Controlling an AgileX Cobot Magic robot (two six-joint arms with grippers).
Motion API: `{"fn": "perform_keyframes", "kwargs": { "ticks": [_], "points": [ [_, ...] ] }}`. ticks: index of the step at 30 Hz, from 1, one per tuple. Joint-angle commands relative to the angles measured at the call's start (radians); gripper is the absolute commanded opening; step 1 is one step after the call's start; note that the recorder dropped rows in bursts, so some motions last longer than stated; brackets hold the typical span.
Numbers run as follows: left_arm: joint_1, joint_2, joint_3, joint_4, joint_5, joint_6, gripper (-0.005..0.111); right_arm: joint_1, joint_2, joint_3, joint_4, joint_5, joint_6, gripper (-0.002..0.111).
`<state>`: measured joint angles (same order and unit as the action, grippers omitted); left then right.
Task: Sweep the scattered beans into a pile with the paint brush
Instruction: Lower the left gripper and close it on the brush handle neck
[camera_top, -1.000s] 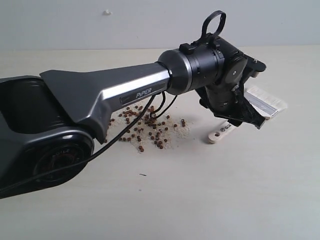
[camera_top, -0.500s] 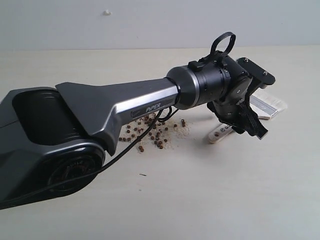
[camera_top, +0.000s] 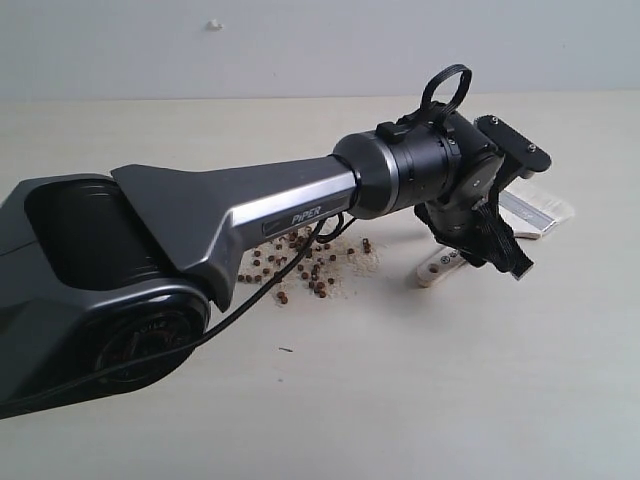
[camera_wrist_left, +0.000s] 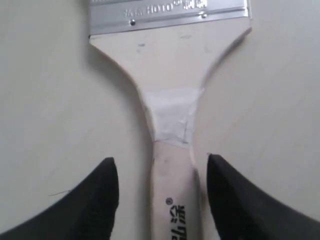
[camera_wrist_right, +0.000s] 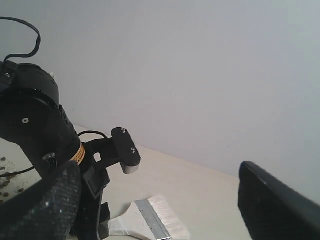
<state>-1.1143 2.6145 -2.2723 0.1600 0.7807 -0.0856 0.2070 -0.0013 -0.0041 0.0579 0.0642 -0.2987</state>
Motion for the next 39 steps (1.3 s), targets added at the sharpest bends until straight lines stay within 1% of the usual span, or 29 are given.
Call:
{"fn": "perform_keyframes", "kwargs": {
  "ticks": [1, 6, 8, 9, 11, 12, 14, 17, 19, 21, 25, 32, 35, 37, 39],
  "points": [
    [-0.003, 0.010, -0.008, -0.008, 0.014, 0.007, 0.052, -0.005, 0.001, 0.004, -0.005, -0.001, -0.002, 0.079],
    [-0.003, 0.032, -0.008, -0.014, 0.085, 0.029, 0.052, -0.005, 0.001, 0.004, -0.005, -0.001, -0.002, 0.079],
    [-0.003, 0.033, -0.008, -0.012, 0.112, 0.029, 0.045, -0.005, 0.001, 0.004, -0.005, -0.001, -0.002, 0.079],
    [-0.003, 0.033, -0.008, -0.012, 0.121, 0.029, 0.040, -0.005, 0.001, 0.004, -0.005, -0.001, -0.002, 0.079],
    [-0.003, 0.032, -0.008, -0.012, 0.128, 0.029, 0.021, -0.005, 0.001, 0.004, -0.005, -0.001, -0.002, 0.079],
    [-0.003, 0.027, -0.008, -0.014, 0.131, 0.032, 0.000, -0.005, 0.001, 0.004, -0.005, -0.001, -0.002, 0.079],
    [-0.003, 0.017, -0.008, -0.009, 0.139, 0.035, 0.000, -0.005, 0.001, 0.004, -0.005, -0.001, -0.002, 0.079],
    [-0.003, -0.023, -0.008, 0.045, 0.171, 0.032, 0.000, -0.005, 0.001, 0.004, -0.005, -0.001, -0.002, 0.079],
    [-0.003, -0.086, -0.008, 0.099, 0.205, 0.027, 0.000, -0.005, 0.001, 0.004, -0.005, -0.001, -0.002, 0.079],
    [-0.003, -0.148, -0.008, 0.122, 0.204, 0.027, 0.000, -0.005, 0.001, 0.004, -0.005, -0.001, -0.002, 0.079],
    [-0.003, -0.233, -0.008, 0.124, 0.210, 0.027, 0.000, -0.005, 0.001, 0.004, -0.005, -0.001, -0.002, 0.079],
    [-0.003, -0.244, -0.008, 0.124, 0.222, 0.034, 0.000, -0.005, 0.001, 0.004, -0.005, -0.001, -0.002, 0.079],
    [-0.003, -0.246, -0.008, 0.121, 0.274, 0.011, 0.001, -0.005, 0.001, 0.004, -0.005, -0.001, -0.002, 0.079],
    [-0.001, -0.246, -0.008, 0.121, 0.328, 0.004, 0.007, -0.005, 0.001, 0.004, -0.005, -0.001, -0.002, 0.079],
    [-0.001, -0.246, -0.008, 0.121, 0.361, 0.004, 0.021, -0.005, 0.001, 0.004, -0.005, -0.001, -0.002, 0.079]
  ]
}}
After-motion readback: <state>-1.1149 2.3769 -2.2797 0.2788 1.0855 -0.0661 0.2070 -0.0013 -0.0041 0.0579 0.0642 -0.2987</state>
